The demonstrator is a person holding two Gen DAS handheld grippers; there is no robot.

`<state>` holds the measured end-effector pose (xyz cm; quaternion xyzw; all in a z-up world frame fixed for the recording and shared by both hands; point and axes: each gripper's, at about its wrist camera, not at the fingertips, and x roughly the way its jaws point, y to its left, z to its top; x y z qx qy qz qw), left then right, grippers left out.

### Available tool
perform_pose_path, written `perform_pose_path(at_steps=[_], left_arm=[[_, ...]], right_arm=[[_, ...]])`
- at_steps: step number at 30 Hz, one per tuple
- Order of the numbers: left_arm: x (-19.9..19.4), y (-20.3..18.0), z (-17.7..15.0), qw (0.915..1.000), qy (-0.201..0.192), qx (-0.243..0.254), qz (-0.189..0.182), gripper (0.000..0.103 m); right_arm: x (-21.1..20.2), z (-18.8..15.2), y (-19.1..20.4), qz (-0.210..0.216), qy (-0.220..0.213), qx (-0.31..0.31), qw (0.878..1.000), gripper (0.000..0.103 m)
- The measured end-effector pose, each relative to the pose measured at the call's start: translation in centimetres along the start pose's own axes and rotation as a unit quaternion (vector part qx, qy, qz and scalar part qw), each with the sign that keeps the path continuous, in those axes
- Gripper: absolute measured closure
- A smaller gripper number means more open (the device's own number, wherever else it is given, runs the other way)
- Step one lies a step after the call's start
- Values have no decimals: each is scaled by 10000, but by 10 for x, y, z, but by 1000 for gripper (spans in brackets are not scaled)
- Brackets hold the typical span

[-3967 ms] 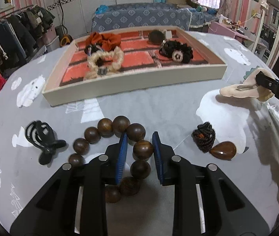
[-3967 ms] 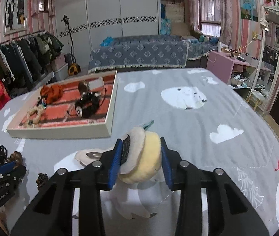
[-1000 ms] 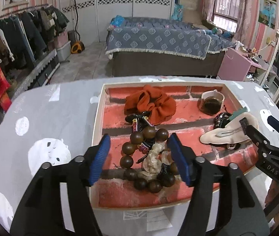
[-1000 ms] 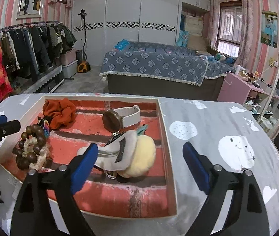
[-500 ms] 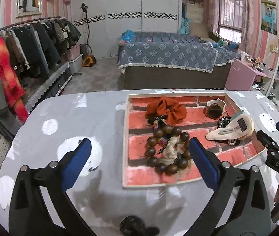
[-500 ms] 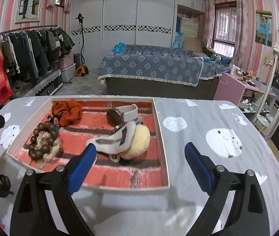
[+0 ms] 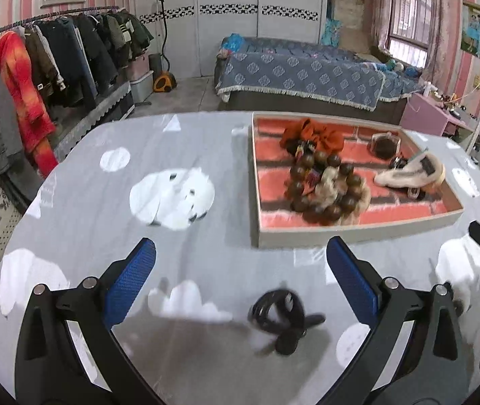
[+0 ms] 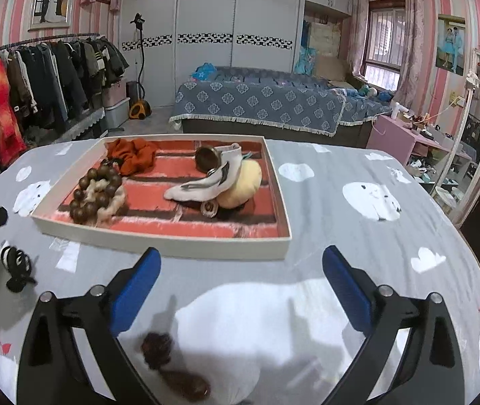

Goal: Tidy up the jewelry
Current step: 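Grasp the black claw clip with the left tool while the right tool grasps the dark pendant bracelet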

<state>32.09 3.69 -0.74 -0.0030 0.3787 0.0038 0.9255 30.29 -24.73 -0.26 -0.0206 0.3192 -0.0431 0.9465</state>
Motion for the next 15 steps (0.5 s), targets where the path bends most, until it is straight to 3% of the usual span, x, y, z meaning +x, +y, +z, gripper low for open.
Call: perform_pose_path(at_steps=[9, 15], left_arm=[[3, -7, -34, 9995, 147, 258, 84, 5], [6, -15, -41, 9990, 148, 414, 92, 5]], right_arm=[[-6, -26, 8, 68, 211, -17, 9998, 9], [-1, -36, 14, -111, 303, -140, 9994, 9]])
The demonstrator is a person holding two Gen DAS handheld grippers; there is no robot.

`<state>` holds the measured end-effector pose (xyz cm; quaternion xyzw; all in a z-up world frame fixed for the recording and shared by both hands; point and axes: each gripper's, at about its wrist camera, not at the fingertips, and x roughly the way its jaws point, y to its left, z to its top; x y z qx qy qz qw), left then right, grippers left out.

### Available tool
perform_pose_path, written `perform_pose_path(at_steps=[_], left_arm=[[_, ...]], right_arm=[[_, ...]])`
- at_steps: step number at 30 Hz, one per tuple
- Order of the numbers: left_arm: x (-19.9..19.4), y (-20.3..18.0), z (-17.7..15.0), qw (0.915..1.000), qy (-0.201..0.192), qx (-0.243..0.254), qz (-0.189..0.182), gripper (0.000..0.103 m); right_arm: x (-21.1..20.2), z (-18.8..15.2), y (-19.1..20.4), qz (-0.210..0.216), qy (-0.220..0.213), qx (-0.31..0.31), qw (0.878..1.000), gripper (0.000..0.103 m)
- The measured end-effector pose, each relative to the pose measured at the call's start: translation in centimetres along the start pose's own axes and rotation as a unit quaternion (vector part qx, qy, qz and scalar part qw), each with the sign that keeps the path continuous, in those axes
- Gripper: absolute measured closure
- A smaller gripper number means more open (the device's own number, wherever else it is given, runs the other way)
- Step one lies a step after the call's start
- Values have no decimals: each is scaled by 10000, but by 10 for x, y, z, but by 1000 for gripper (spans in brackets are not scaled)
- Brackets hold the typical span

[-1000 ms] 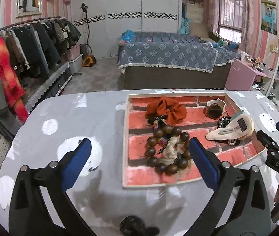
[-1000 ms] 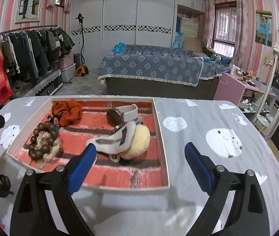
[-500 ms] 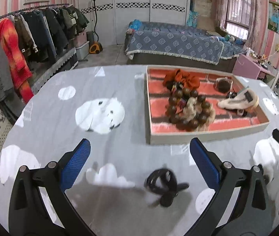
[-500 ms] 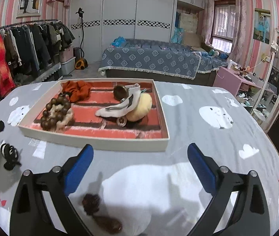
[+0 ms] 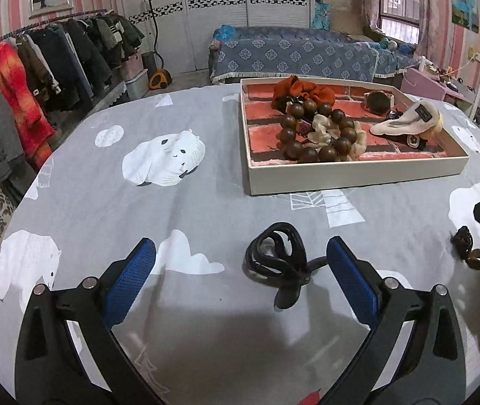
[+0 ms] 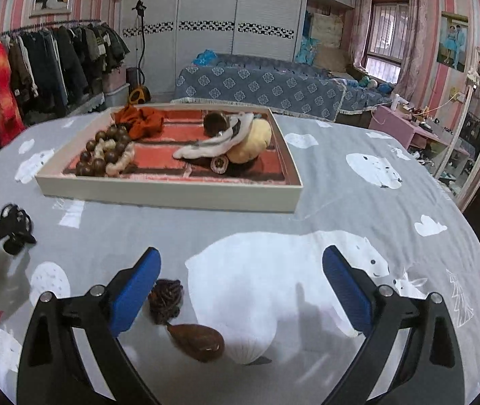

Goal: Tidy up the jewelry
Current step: 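Grasp the black claw clip with the left tool while the right tool grasps the dark pendant bracelet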

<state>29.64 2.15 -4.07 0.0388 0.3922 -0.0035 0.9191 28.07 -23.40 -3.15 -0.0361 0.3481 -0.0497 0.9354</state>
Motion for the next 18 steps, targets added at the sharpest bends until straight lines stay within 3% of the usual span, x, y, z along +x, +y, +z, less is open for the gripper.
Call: perform_pose_path(at_steps=[14, 18], left_arm=[[4, -1, -3, 9996, 73, -141, -214, 5], [6, -9, -4, 9998, 76, 52, -168, 5]], right_arm=[[5, -8, 13, 193, 294, -193, 9992, 10], [7, -10, 13, 332, 419, -158, 9984, 24]])
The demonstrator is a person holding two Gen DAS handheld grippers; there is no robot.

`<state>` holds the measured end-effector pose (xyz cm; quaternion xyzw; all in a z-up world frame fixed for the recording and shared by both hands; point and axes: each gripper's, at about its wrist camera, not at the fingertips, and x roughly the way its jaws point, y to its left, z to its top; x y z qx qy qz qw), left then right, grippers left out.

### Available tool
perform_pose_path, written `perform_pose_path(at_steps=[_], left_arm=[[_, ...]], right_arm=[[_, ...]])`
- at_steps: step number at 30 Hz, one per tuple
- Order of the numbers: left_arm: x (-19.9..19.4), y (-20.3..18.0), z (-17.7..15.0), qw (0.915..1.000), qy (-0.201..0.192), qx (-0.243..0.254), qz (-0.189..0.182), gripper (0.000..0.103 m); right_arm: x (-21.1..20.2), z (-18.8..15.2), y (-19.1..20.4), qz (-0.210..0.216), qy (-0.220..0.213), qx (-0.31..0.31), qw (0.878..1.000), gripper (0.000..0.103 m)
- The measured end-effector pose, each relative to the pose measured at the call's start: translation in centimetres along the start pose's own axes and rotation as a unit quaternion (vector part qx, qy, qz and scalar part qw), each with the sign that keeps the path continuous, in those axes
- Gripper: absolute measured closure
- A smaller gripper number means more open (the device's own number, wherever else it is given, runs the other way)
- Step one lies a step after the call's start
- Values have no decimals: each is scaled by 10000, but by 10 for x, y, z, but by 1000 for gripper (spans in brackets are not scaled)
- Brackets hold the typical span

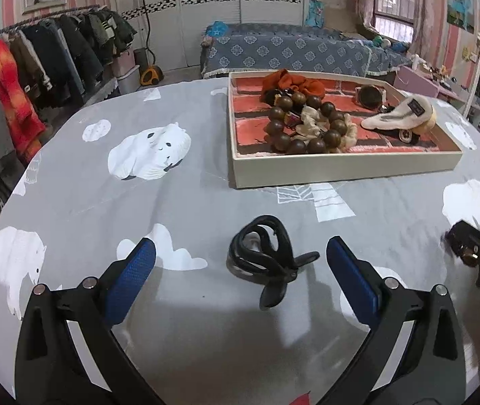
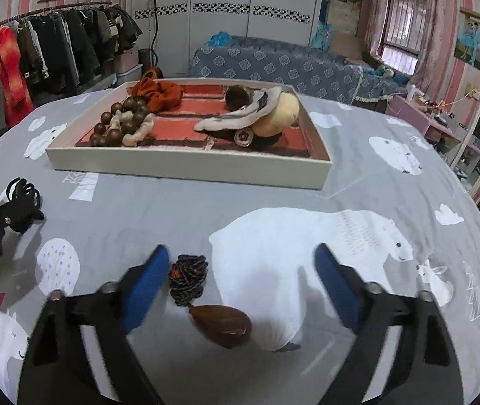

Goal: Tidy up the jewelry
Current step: 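Grasp the black claw clip with the left tool while the right tool grasps the dark pendant bracelet, then carry the claw clip and pendant bracelet into the tray with both tools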

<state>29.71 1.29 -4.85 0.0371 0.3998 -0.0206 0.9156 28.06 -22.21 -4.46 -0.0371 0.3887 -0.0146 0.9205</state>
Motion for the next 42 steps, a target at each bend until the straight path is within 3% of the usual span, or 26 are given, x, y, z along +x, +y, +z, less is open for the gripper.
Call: perform_pose_path(at_steps=[8, 10, 12, 18, 31, 42], left_arm=[[10, -4, -2, 9998, 180, 109, -2, 6], [12, -3, -1, 9997, 200, 83, -66, 11], [16, -4, -2, 9995, 295, 93, -105, 25], [20, -12, -4, 9986, 385, 250, -277, 46], [10, -8, 0, 9996, 157, 165, -183, 46], [-11, -21, 38, 9991, -200, 108, -345, 46]], right_arm=[[5, -3, 6, 384, 223, -52, 9990, 43], [8, -4, 6, 513, 300, -34, 9982, 56], [10, -4, 7, 582, 347, -29, 9977, 63], [10, -4, 10, 646, 348, -68, 9973, 83], [7, 0, 3, 709, 236, 33, 9972, 85], [-14, 45, -22, 823, -292, 381, 9954, 86]])
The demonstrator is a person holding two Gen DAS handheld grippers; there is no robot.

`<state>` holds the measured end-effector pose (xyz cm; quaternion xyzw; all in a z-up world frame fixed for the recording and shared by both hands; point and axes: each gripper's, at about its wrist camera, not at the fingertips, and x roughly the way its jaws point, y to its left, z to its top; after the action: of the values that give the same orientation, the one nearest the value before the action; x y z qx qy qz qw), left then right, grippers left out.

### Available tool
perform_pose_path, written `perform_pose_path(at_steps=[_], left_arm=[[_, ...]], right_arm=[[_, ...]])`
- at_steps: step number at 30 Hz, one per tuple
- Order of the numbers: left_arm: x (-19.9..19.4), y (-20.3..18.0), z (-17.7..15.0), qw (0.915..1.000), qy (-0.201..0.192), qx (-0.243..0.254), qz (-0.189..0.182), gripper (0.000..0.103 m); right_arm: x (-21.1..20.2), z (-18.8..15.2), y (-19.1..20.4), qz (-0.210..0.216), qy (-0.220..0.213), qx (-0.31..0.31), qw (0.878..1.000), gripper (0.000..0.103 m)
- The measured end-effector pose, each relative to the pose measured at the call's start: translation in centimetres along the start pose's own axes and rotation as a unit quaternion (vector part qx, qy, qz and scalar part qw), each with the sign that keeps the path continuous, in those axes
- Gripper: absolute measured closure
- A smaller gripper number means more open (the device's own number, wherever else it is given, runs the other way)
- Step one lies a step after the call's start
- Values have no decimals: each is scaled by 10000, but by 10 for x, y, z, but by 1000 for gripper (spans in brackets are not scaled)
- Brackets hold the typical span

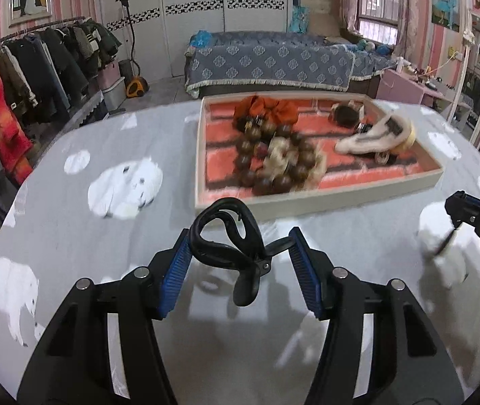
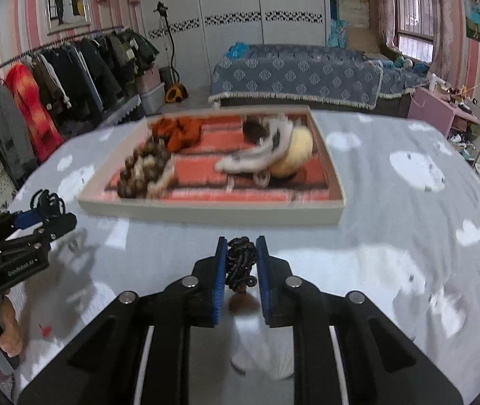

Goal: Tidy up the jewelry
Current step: 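Carry the claw clip and pendant bracelet into the tray with both tools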

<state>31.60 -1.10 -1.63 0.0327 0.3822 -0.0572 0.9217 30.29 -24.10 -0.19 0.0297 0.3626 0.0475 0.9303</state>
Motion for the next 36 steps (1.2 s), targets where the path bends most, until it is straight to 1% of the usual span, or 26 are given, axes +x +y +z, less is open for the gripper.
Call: perform_pose_path(at_steps=[4, 7, 10, 13, 17, 21, 25, 29, 33, 36], left_arm=[[-6, -8, 28, 9997, -240, -58, -77, 46], [-4, -10, 46, 9991, -364, -169, -143, 46], [0, -13, 56, 9985, -476, -245, -149, 46], [13, -15, 64, 9980, -526, -313, -147, 46], [30, -16, 70, 9979, -577, -303, -49, 46], [44, -12, 67, 9968, -683, -408, -6, 46], [59, -8, 60, 9978, -533, -405, -10, 46], [66, -10, 54, 9985, -484, -259, 34, 46], [70, -9, 53, 9984, -462, -298, -102, 46], [78, -8, 54, 9986, -445, -260, -104, 46]], right_arm=[[-3, 29, -8, 41, -248, 86, 9996, 86], [1, 49, -13, 68, -350, 144, 9993, 86], [8, 62, -17, 62, -412, 215, 9989, 86], [21, 72, -25, 77, -471, 331, 9983, 86], [37, 72, -27, -94, -504, 235, 9984, 86], [50, 67, -29, -279, -444, 68, 9986, 86], [63, 65, -35, -311, -302, 104, 9990, 86], [72, 60, -34, -418, -155, 10, 9990, 86], [76, 56, -30, -551, -155, -97, 9983, 86], [79, 55, -28, -619, -191, -112, 9978, 86]])
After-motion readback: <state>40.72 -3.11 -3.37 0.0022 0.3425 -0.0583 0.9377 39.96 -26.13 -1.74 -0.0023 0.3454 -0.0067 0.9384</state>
